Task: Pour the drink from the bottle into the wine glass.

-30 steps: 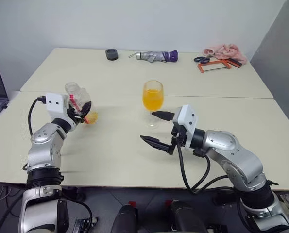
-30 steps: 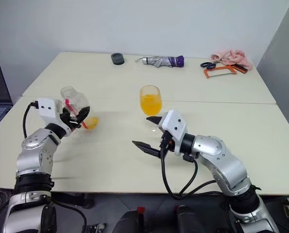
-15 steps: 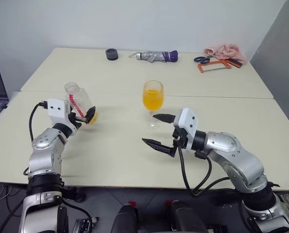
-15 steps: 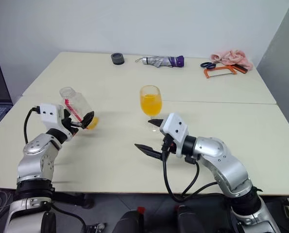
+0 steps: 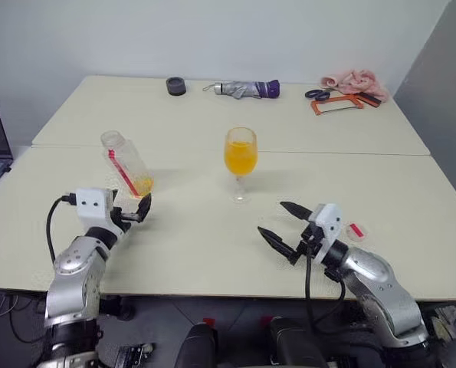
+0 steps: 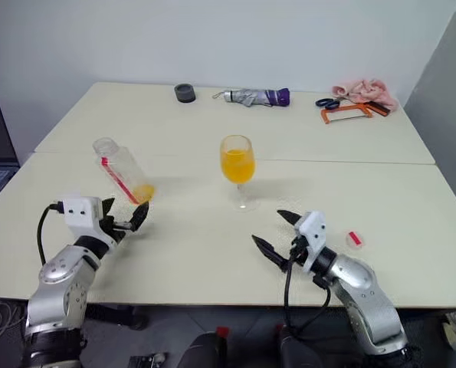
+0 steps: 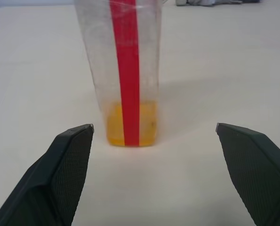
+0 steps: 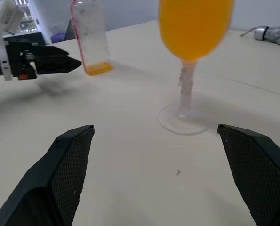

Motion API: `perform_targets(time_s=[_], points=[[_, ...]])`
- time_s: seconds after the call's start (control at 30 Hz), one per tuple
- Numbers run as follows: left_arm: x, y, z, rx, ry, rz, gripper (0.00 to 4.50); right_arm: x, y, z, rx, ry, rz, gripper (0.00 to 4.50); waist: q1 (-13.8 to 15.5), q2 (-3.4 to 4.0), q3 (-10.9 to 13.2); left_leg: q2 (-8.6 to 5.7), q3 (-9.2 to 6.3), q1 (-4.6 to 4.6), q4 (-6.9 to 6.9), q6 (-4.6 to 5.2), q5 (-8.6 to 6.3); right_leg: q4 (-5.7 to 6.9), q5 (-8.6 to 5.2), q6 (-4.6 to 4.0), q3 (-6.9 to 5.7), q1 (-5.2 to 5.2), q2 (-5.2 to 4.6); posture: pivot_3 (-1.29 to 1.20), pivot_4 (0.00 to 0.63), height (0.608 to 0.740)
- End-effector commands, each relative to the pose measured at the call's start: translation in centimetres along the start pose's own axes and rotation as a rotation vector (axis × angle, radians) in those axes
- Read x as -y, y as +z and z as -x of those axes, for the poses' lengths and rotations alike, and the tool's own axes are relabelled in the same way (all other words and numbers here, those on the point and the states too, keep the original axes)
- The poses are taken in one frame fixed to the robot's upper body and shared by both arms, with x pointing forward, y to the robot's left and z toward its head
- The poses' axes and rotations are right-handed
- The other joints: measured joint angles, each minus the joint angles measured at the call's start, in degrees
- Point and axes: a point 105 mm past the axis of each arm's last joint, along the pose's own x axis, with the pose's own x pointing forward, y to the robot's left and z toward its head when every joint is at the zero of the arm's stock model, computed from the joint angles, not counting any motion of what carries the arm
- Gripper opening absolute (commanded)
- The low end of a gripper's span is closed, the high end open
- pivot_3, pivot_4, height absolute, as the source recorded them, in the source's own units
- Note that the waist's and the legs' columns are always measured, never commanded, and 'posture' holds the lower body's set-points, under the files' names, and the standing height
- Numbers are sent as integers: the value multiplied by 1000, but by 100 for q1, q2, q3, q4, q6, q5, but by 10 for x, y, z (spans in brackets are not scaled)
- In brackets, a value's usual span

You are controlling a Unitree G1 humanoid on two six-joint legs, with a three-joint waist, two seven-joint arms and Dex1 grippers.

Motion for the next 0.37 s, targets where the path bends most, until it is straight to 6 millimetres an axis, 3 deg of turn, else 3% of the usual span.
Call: perform_targets(time_s=[0.03, 0.2, 0.37], points=[[7, 14, 12, 63, 16, -10, 4452, 28, 3, 4, 82, -204, 5, 4500, -1, 1, 1, 1, 5, 4, -3, 0, 0, 0, 0, 0, 6, 0, 0, 0, 150, 740], [21, 10, 21, 61, -13, 18, 4452, 47, -3, 4, 103, -305, 13, 4500, 3, 0, 0, -6, 21, 12, -26, -1, 0, -13, -4, 6, 18, -1, 2, 0, 150, 740], [18, 14, 26, 87, 4, 0, 4452, 49, -3, 0, 108, -298, 23, 4500, 3, 1, 0, -9, 30, 23, -55, -1, 1, -32, -2, 2, 23, 0, 5, 0, 150, 740]])
